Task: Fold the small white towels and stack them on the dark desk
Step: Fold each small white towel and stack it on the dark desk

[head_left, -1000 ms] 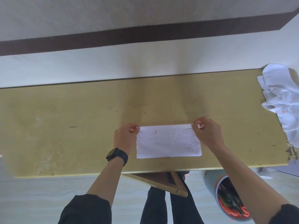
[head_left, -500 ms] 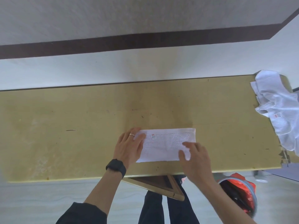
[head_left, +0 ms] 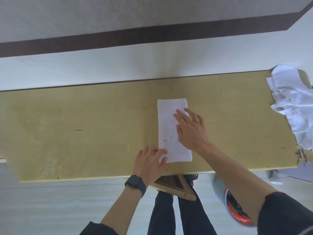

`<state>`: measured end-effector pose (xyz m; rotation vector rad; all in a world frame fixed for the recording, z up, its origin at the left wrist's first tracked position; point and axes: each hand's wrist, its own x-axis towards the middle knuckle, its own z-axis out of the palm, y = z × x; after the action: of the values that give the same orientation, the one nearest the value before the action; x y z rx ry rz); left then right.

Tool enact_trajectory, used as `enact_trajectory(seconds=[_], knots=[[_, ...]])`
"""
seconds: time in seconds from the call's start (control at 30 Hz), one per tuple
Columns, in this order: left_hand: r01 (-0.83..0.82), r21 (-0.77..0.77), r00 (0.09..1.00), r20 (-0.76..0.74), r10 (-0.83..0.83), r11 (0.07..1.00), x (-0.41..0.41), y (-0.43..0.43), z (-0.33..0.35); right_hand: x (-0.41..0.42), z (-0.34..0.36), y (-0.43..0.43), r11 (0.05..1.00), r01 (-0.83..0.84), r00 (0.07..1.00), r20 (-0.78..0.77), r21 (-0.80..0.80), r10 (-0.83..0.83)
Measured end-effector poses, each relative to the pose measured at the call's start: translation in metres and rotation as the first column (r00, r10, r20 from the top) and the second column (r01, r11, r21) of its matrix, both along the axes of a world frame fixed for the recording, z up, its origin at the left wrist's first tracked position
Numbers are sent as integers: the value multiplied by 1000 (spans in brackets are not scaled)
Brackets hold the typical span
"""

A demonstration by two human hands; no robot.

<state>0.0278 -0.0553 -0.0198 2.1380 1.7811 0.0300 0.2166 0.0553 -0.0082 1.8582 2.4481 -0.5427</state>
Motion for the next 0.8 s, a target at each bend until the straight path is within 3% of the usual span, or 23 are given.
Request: enact_trajectory(seconds=[0.13, 0.27, 0.33, 0.57, 0.8], knots=[[162, 141, 986, 22, -167, 977, -8, -11, -12, 29, -3, -68, 995, -17, 990, -141, 103, 31], [318, 99, 945, 41, -324, 943, -20, -26, -31, 53, -22, -130, 974, -224, 975, -19, -37, 223], [358, 88, 932, 16, -361, 929, -23, -35, -37, 62, -32, -143, 964, -265, 964, 15, -33, 265], [379, 209, 919, 30, -393, 902, -20, -47, -39, 67, -52, -158, 936, -173, 955, -179, 308, 235], [334, 224, 914, 162, -373, 916, -21, -39, -26, 74, -41, -150, 946, -188, 914, -305, 265, 267]])
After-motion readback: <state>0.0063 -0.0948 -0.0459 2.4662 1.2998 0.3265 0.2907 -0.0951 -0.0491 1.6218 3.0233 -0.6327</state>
